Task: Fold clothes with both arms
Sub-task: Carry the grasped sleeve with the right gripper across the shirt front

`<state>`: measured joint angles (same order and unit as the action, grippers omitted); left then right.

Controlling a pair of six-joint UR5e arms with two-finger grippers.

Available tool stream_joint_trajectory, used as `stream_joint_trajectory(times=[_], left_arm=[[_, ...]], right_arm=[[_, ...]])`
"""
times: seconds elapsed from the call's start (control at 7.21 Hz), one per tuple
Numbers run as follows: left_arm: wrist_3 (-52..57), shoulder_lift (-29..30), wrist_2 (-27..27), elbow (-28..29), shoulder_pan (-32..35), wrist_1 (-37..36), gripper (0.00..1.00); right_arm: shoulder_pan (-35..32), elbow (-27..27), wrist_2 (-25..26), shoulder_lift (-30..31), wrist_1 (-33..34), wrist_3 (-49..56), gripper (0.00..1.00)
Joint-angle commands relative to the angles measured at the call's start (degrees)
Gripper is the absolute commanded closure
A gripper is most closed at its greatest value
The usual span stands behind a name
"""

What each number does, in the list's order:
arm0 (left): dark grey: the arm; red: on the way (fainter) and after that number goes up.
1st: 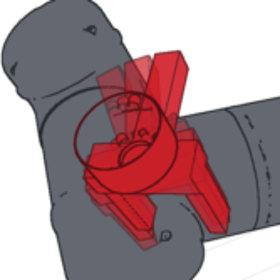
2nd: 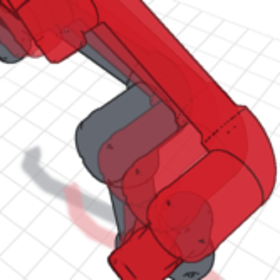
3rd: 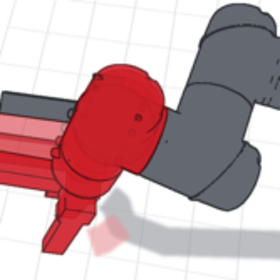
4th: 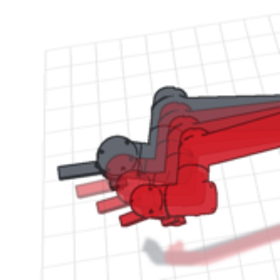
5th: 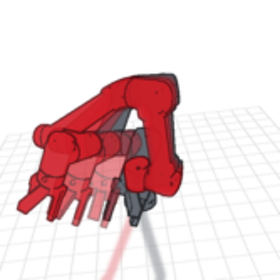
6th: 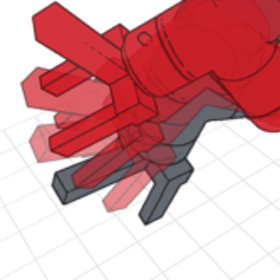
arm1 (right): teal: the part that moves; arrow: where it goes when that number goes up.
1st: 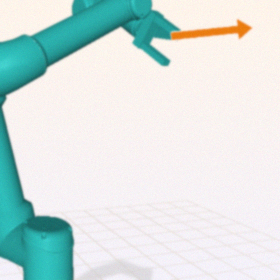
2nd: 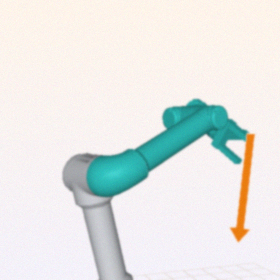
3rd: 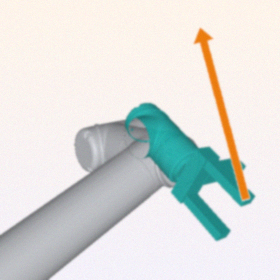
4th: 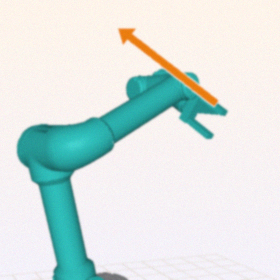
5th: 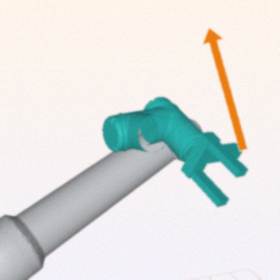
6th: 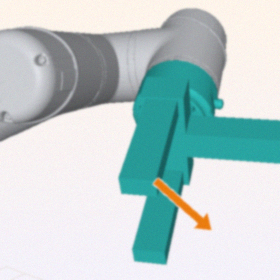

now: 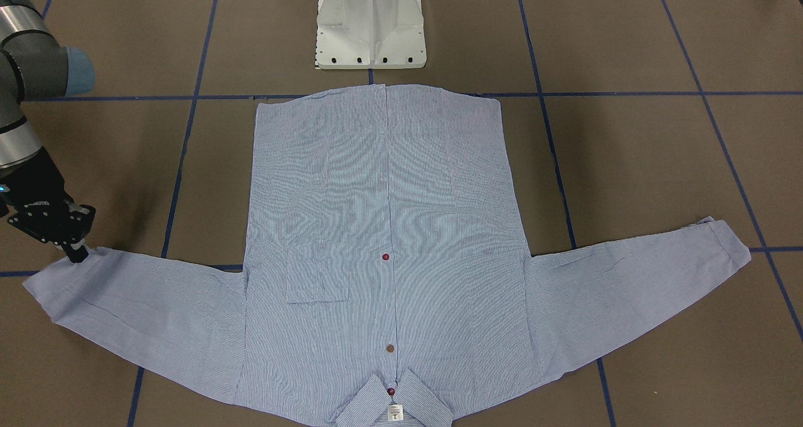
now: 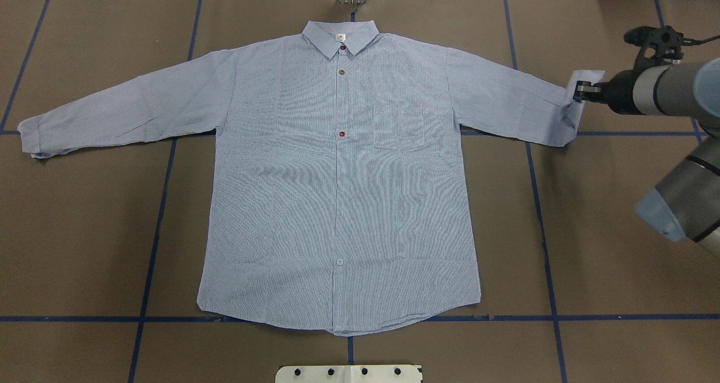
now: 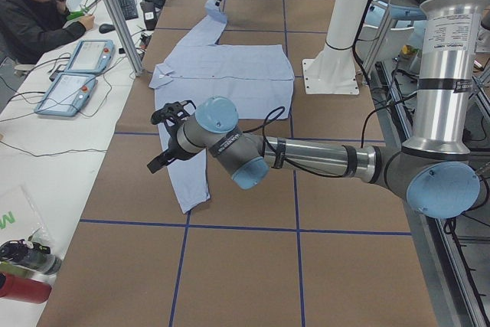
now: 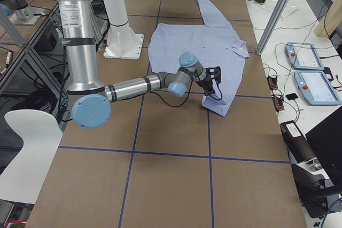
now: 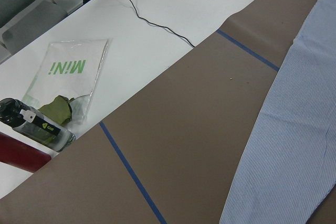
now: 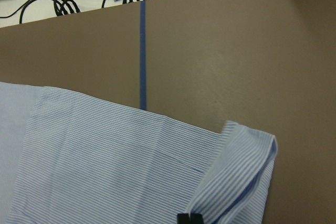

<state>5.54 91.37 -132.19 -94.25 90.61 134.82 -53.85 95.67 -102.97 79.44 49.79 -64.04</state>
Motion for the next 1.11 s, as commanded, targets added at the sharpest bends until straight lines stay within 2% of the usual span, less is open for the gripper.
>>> stream_joint_trajectory(times=[0.0, 0.14, 0.28, 0.42, 0.69, 0.83, 0.97], left_arm=[[0.0, -0.05, 0.0, -0.06, 0.0, 0.0, 0.0], [0.0, -0.05, 0.0, -0.06, 0.0, 0.0, 0.0], [0.0, -0.05, 0.0, -0.06, 0.0, 0.0, 0.0], [0.0, -0.05, 0.0, 0.03, 0.0, 0.0, 0.0], [0.0, -0.31, 0.0, -0.06, 0.0, 0.0, 0.0], [0.0, -0.4, 0.0, -0.15, 0.09, 0.0, 0.0], [0.0, -0.4, 0.0, -0.15, 0.09, 0.0, 0.0]], right_arm=[[2.51, -0.22, 2.32, -11.89, 9.67, -3.1, 1.0], [4.35, -0.48, 5.82, -18.29, 15.8, -5.28, 1.0], [6.37, -2.14, 10.12, -23.93, 17.78, -9.13, 1.0], [9.26, -4.85, 16.34, -28.33, 18.15, -11.52, 1.0], [17.16, -16.51, 28.04, -36.95, 17.8, -13.91, 1.0], [20.94, -20.14, 32.0, -38.9, 17.8, -14.18, 1.0], [22.63, -21.65, 33.0, -41.53, 17.97, -14.27, 1.0]])
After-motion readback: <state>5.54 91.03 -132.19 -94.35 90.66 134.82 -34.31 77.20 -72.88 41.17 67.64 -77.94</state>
